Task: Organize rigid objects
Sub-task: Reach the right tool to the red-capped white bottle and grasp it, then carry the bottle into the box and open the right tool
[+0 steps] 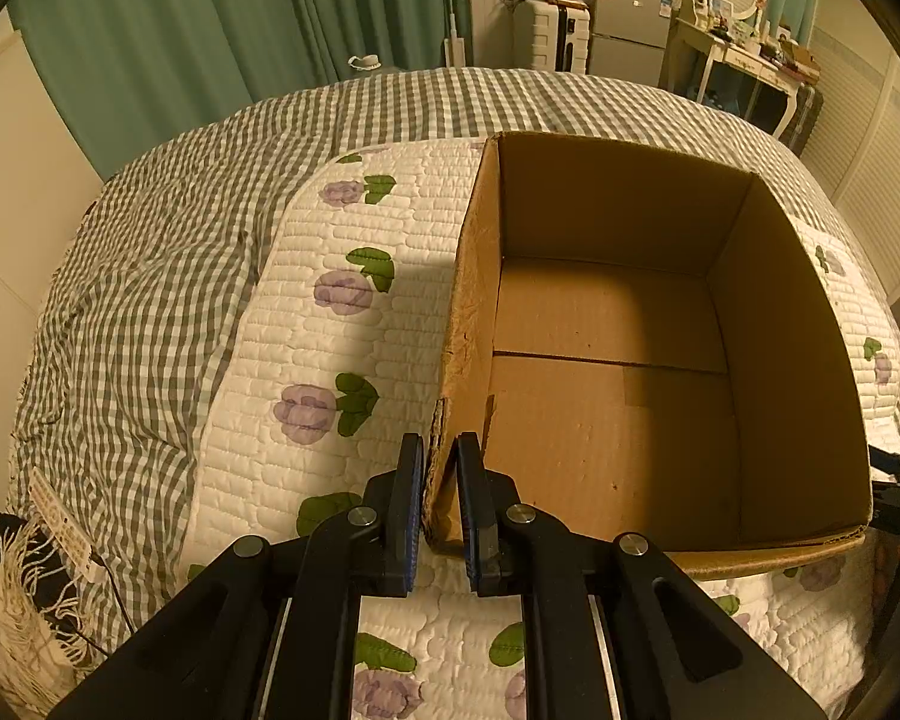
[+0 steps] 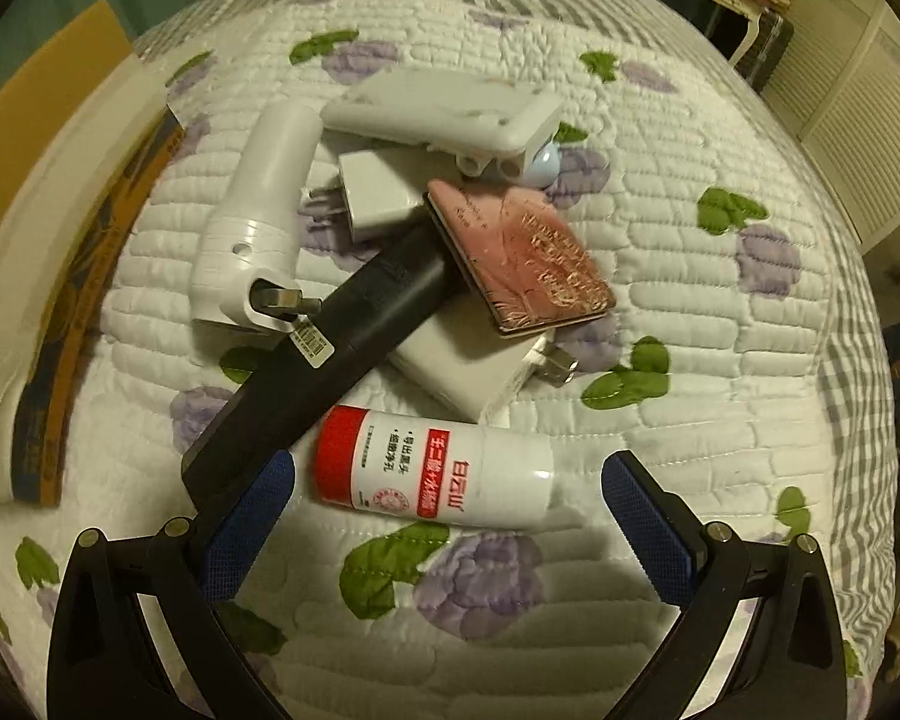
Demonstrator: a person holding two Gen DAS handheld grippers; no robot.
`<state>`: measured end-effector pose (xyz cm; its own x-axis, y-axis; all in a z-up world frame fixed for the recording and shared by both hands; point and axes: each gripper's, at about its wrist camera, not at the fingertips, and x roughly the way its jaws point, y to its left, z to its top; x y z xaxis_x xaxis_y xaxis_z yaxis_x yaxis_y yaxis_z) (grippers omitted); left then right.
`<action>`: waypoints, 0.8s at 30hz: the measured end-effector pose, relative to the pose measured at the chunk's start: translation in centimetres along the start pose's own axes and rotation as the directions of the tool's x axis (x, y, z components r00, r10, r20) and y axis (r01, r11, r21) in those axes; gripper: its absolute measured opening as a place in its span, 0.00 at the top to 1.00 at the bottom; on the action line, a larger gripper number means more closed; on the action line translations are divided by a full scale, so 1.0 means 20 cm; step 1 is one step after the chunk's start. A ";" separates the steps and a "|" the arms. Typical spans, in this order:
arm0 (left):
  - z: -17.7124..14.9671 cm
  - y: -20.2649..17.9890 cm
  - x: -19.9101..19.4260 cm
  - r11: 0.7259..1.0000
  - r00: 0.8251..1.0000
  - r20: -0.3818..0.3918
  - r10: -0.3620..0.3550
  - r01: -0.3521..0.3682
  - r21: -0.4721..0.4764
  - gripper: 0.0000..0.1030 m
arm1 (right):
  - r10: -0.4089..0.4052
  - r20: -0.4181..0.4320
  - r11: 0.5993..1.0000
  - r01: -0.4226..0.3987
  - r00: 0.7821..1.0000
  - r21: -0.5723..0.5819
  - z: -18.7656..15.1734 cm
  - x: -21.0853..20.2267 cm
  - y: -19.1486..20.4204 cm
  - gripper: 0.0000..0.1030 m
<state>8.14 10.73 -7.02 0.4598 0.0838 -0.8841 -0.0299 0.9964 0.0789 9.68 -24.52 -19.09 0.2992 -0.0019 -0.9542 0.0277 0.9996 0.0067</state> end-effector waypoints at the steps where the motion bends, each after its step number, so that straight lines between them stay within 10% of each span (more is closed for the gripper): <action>1: 0.00 0.00 0.00 1.000 1.000 0.000 -0.001 0.001 -0.001 0.89 | -0.002 -0.012 1.000 0.002 1.000 0.005 0.00 0.02 0.00 0.00; 13: 0.00 0.00 0.00 1.000 1.000 0.000 -0.004 0.004 -0.006 0.89 | 0.037 -0.011 0.999 -0.037 0.999 0.038 0.00 0.05 -0.03 0.25; 24: 0.01 0.00 -0.02 1.000 1.000 0.008 -0.005 0.005 0.000 0.89 | 0.078 0.272 0.996 -0.062 0.959 -0.069 0.12 -0.59 0.11 0.25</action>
<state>8.13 10.75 -6.62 0.4671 0.0792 -0.8806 -0.0281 0.9968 0.0748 8.45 -22.28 -7.06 0.5488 0.0688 -0.8331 -0.0567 0.9974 0.0450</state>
